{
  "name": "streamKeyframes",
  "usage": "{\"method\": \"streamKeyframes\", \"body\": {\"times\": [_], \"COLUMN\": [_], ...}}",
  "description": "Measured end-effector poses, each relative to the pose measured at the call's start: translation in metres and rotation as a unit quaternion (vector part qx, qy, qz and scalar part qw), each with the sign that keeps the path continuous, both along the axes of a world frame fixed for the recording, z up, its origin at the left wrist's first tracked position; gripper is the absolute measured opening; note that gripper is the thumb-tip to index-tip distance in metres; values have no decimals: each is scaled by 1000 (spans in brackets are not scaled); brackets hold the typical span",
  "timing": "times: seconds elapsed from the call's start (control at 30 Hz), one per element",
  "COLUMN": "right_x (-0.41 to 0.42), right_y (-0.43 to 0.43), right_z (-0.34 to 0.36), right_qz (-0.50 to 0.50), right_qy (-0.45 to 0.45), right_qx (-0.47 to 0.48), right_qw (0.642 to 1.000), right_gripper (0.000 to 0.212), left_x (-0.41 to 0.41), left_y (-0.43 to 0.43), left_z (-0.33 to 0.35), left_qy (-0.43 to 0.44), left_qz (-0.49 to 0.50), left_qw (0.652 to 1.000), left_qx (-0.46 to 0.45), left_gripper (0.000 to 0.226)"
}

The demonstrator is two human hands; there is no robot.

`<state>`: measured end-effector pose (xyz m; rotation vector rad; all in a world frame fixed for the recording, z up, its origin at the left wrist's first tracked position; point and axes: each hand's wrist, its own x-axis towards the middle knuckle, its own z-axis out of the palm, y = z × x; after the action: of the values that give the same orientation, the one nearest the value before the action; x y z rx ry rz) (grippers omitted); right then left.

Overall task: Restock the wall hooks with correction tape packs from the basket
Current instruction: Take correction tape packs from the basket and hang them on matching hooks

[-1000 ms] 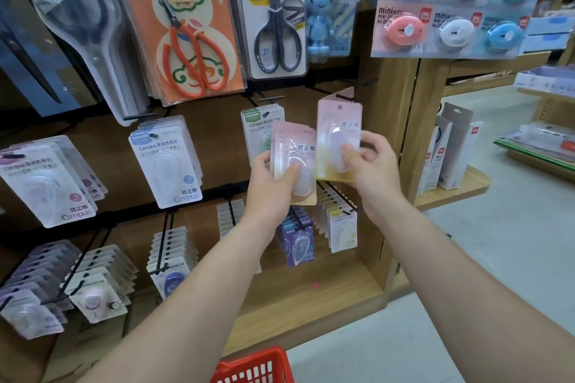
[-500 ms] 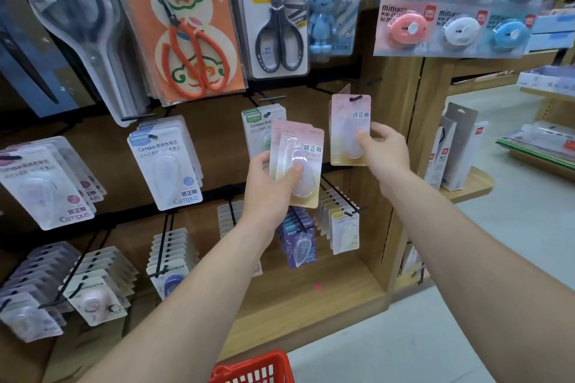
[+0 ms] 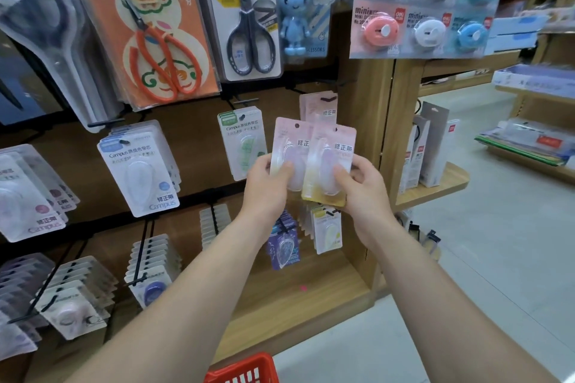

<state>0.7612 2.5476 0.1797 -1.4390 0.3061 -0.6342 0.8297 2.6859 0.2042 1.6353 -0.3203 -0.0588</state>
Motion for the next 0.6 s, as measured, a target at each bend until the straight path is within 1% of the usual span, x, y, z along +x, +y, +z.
{"method": "streamKeyframes", "body": {"times": [0.03, 0.13, 0.27, 0.4, 0.6], "right_x": [-2, -4, -5, -5, -8], "right_y": [-6, -19, -27, -34, -39], "right_z": [-3, -11, -16, -19, -22], "right_qz": [-19, -54, -65, -70, -73], "right_qy": [-5, -8, -20, -19, -9], "right_qx": [5, 9, 30, 44, 34], "right_qw": [1000, 998, 997, 996, 997], "right_gripper": [26, 28, 27, 27, 28], "left_x": [3, 13, 24, 31, 36], "left_y": [-6, -27, -48, -57, -64], "left_z": [4, 20, 36, 39, 38], "left_qy": [-8, -65, -106, -115, -105], "left_qz": [2, -3, 0, 6, 20], "left_qw": [1000, 997, 992, 989, 988], "left_qx": [10, 39, 73, 92, 111], "left_gripper": [19, 25, 30, 31, 33]}}
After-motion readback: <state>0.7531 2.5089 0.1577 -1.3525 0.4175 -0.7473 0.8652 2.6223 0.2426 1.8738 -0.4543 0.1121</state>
